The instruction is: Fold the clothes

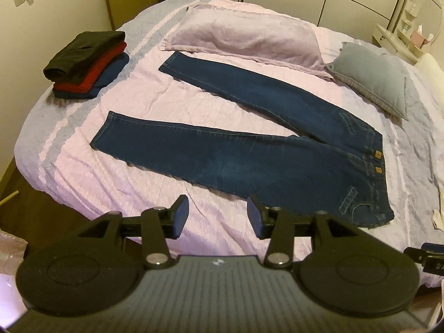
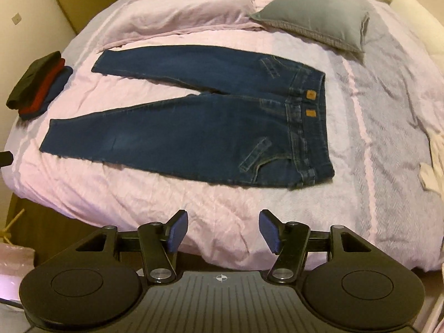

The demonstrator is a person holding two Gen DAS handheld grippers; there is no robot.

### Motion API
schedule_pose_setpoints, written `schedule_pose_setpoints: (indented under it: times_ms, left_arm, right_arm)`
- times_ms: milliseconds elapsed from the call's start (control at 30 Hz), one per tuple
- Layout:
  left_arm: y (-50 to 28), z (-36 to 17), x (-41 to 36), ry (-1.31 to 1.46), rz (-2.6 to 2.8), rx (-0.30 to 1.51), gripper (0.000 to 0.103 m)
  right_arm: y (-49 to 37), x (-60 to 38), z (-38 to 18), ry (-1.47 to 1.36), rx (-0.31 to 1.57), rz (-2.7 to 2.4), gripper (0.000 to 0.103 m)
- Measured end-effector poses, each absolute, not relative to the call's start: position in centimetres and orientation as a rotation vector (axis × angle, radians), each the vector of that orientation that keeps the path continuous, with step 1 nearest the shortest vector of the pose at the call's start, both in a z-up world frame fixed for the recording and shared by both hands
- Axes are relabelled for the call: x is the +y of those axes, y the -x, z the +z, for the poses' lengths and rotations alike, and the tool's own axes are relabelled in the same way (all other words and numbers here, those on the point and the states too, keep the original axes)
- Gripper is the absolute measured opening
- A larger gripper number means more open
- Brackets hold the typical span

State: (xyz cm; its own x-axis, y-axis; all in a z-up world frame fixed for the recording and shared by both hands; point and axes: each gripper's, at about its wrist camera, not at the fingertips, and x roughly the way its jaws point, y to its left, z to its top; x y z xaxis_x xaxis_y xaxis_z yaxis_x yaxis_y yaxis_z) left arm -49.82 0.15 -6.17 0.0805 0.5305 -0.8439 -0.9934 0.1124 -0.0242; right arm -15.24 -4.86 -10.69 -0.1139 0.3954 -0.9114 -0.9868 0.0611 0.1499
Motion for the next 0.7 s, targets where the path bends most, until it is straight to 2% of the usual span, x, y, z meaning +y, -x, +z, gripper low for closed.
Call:
schedule_pose_setpoints:
  times_ms: [700]
  left_arm:
    - [49.8,-5.7,-4.1,0.716,1.333,0.810,0.044]
  right_arm:
    - [14.9,-7.5,-10.5,0.776,1.061,1.415,0.065]
